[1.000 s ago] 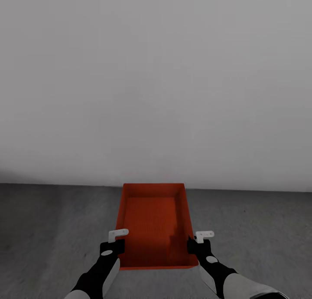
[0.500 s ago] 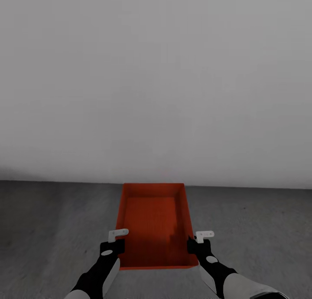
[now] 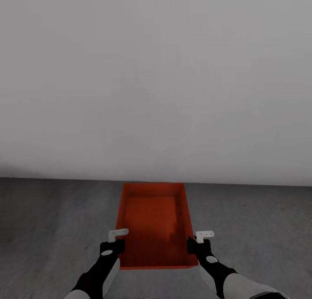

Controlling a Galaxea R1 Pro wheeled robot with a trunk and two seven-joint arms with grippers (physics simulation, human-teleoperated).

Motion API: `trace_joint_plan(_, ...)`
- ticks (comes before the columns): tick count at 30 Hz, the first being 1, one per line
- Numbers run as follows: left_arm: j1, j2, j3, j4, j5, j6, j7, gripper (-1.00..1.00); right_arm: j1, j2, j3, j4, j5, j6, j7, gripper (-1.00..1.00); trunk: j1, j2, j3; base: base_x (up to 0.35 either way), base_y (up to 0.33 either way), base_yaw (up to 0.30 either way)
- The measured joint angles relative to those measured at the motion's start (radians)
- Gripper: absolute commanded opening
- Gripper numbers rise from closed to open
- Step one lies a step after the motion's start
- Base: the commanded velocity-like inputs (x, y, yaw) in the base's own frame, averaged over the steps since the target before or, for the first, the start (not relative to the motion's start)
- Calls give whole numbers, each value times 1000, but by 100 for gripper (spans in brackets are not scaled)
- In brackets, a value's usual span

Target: Move the two storage containers from the living room to the garage. In the garage, place one container on the floor and stack the other container on top of it (either order is fine).

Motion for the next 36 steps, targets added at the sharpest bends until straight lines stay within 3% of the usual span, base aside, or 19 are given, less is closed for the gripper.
trace_joint_plan(32, 0, 0, 0, 0, 0, 0, 0, -100, 0, -1, -1, 0, 2, -1, 0, -100, 0, 0, -49, 0, 0, 0)
trace_joint_plan(36, 0, -1, 0, 0, 0, 0, 1, -100, 0, -1, -1, 0, 3, -1, 1, -100, 15, -28, -63, 0, 0, 0)
